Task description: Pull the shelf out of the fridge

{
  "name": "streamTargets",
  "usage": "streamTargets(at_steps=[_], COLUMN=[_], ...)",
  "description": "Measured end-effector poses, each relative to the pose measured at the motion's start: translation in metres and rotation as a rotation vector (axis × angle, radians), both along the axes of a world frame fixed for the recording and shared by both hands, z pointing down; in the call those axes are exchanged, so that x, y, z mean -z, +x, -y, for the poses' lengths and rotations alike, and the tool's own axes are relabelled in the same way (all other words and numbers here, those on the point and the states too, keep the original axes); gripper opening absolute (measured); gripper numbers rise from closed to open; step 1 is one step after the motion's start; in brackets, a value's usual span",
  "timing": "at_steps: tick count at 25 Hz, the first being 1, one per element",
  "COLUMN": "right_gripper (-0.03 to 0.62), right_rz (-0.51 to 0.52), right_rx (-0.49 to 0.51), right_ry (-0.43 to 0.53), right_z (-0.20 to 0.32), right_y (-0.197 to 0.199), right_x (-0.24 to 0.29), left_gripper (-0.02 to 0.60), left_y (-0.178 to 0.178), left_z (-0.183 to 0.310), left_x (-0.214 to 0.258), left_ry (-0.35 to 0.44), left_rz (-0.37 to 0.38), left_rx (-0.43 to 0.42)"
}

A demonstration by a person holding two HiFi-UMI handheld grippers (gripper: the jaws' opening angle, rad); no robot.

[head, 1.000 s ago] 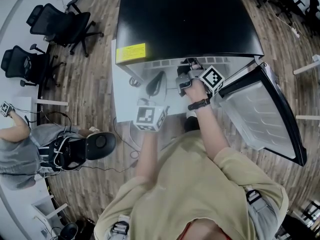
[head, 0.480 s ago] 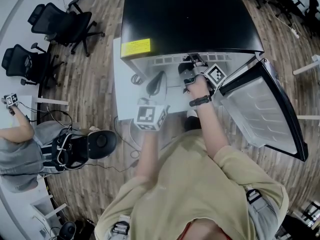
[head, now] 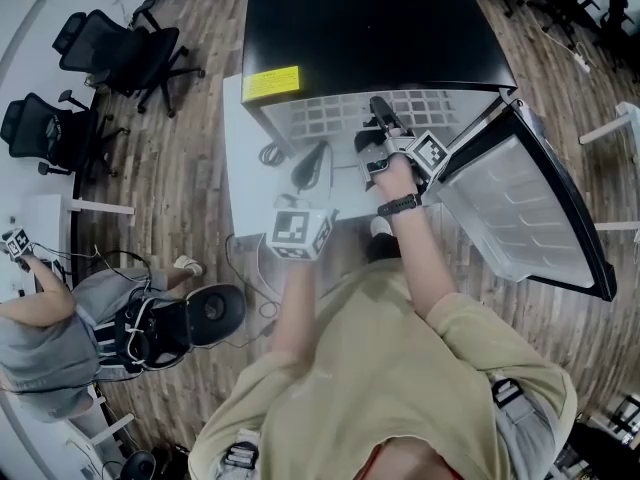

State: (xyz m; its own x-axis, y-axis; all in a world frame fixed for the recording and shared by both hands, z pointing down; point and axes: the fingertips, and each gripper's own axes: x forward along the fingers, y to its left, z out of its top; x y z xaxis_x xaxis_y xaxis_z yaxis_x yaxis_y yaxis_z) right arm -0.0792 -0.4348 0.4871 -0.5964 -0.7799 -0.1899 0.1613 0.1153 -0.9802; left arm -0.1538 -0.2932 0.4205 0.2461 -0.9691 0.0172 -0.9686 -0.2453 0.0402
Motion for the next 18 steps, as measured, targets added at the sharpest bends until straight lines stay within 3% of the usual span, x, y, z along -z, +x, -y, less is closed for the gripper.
streamTargets(at_steps=[18], right_gripper=[0.028], right_rz=[-0.022], right_rx=[0.014], right_ry=[-0.013], right_z=[-0.081], right_y=[0.03], right_x=[0.002], left_gripper=[0.002], left_y=[0.028], left_z=[-0.059], left_x=[0.017], left_ry=[0.041], left_rz=[-0.014], left_rx=[-0.038])
